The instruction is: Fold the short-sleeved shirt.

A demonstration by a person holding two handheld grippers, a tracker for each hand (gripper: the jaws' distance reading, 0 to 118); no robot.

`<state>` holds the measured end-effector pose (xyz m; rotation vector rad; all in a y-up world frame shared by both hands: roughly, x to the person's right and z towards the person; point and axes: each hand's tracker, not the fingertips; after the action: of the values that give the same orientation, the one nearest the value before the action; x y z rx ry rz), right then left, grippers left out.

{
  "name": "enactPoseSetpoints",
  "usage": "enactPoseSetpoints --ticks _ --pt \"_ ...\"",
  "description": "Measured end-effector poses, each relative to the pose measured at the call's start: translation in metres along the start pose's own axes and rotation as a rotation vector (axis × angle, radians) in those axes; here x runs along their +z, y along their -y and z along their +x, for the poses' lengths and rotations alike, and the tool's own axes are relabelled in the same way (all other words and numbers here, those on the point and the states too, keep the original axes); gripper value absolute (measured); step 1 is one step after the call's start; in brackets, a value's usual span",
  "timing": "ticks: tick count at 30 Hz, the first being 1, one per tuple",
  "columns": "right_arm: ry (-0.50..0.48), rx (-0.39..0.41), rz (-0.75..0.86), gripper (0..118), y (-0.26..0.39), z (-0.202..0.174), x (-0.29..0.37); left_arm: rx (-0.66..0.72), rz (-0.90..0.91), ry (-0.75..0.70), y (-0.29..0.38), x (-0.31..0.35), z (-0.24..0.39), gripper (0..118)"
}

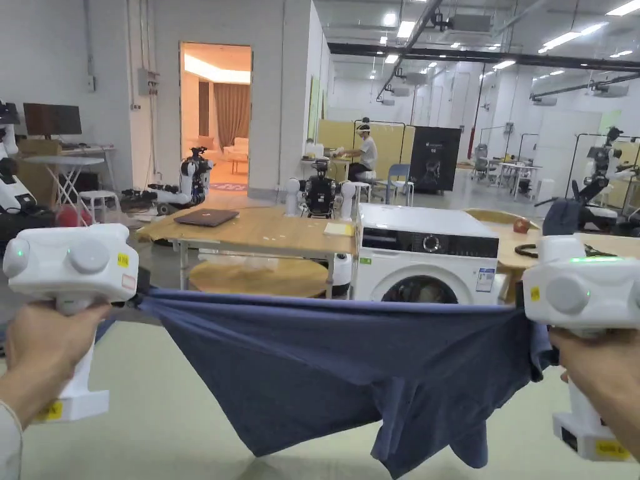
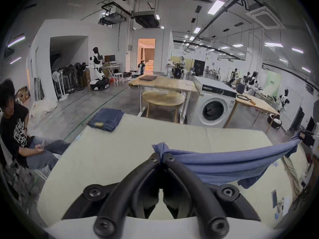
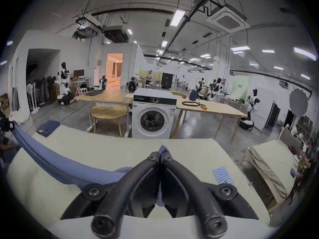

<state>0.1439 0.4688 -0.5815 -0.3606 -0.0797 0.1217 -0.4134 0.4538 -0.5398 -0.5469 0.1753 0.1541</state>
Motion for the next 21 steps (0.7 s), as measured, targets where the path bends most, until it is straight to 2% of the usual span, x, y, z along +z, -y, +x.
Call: enactPoseSetpoints --ticks 2,5,11,13,14,17,19,21 --pt "-0.029 0.061 -0.075 0 0.053 -0.007 -0.011 -0.009 -0.044 -0.016 0.047 -0.013 -0.002 0" --pt "-0.065 0.083 -0.165 0 0.144 -0.011 -0.014 0.032 -0.104 0.033 0.130 -0.026 -0.013 0" --pt "-0.120 -0.060 -0.350 0 0.315 0.005 0.047 0.208 -0.283 0.088 0.292 -0.009 -0.039 0" --pt "-0.124 -0.042 -0.380 0 0.359 0.012 0.077 0.194 -0.346 0.087 0.340 0.006 -0.051 0" --pt "-0.134 -0.090 -0.383 0 0.378 0.019 0.093 0.198 -0.329 0.093 0.359 0.018 -0.056 0" --pt "-0.172 -0.247 -0.400 0 0.409 0.038 0.138 0.194 -0.352 0.109 0.395 0.065 -0.063 0" --pt "-0.184 -0.257 -0.398 0 0.400 0.043 0.186 0.193 -0.360 0.122 0.409 0.091 -0.073 0" --pt "-0.202 -0.233 -0.401 0 0.409 0.046 0.214 0.195 -0.351 0.129 0.423 0.114 -0.087 0"
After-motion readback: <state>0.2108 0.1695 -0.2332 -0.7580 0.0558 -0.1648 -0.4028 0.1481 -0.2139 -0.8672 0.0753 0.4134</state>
